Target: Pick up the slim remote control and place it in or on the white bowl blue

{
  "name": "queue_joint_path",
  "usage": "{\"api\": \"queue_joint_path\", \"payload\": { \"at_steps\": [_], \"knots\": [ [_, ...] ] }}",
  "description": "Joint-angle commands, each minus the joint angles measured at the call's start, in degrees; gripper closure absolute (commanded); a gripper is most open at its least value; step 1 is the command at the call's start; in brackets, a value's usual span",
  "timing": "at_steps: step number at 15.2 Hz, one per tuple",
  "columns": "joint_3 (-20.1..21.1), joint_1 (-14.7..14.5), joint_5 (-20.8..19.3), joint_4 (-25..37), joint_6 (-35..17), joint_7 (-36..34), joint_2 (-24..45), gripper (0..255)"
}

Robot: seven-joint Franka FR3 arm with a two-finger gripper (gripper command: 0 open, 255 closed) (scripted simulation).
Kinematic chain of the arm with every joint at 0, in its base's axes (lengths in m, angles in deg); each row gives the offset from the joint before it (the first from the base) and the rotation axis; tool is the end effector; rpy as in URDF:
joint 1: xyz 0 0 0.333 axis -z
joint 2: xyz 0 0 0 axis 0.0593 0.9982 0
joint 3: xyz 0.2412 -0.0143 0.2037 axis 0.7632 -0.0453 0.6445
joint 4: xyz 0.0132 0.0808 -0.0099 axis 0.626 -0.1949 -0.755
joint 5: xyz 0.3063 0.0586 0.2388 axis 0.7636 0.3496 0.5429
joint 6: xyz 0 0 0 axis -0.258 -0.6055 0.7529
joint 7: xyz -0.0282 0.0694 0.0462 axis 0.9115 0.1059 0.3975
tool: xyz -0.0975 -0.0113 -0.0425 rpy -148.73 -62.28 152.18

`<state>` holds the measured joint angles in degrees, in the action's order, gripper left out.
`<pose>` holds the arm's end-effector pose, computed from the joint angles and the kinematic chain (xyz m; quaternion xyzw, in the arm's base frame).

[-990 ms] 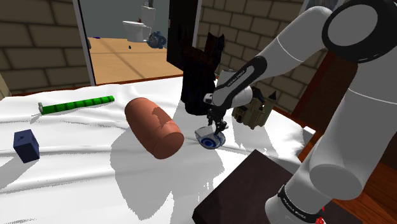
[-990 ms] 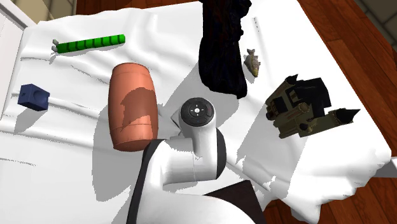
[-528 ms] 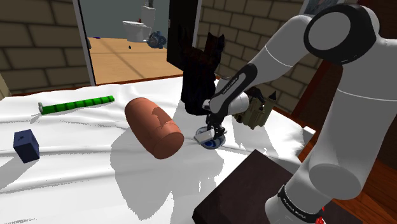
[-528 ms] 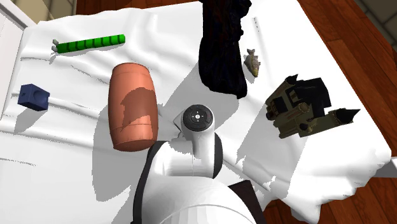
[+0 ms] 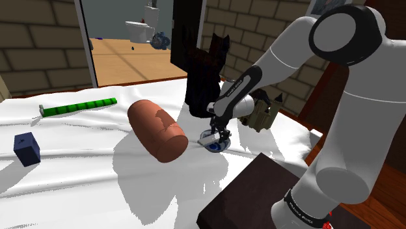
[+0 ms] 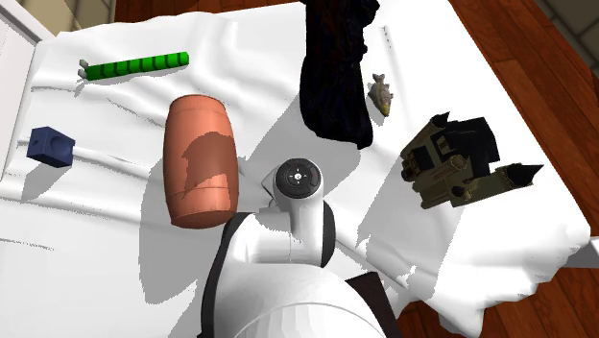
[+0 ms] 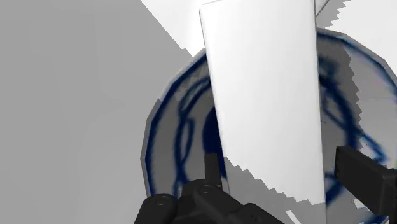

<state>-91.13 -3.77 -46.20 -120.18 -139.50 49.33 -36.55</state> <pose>0.4607 -0.0875 0.1965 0.7982 0.6023 0.0068 0.0080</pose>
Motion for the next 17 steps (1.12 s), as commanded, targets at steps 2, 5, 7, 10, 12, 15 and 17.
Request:
{"api": "queue_joint_path", "payload": {
  "at_steps": [2,5,7,10,12,15,17],
  "knots": [
    [0.0,0.0,0.0,0.0,0.0,0.0,0.1,0],
    [0.0,0.0,0.0,0.0,0.0,0.0,0.0,0],
    [-1.2,-0.8,-2.1,-0.4,3.8,-1.5,-4.3,0],
    [-1.7,-1.0,-3.9,-0.4,7.3,-2.8,-7.9,0],
    [-1.7,-1.0,-3.9,-0.4,7.3,-2.8,-7.9,0],
    [-1.7,-1.0,-3.9,-0.4,7.3,-2.8,-7.9,0],
    [-1.7,-1.0,-3.9,-0.4,7.3,-2.8,-7.9,0]
  ]
}}
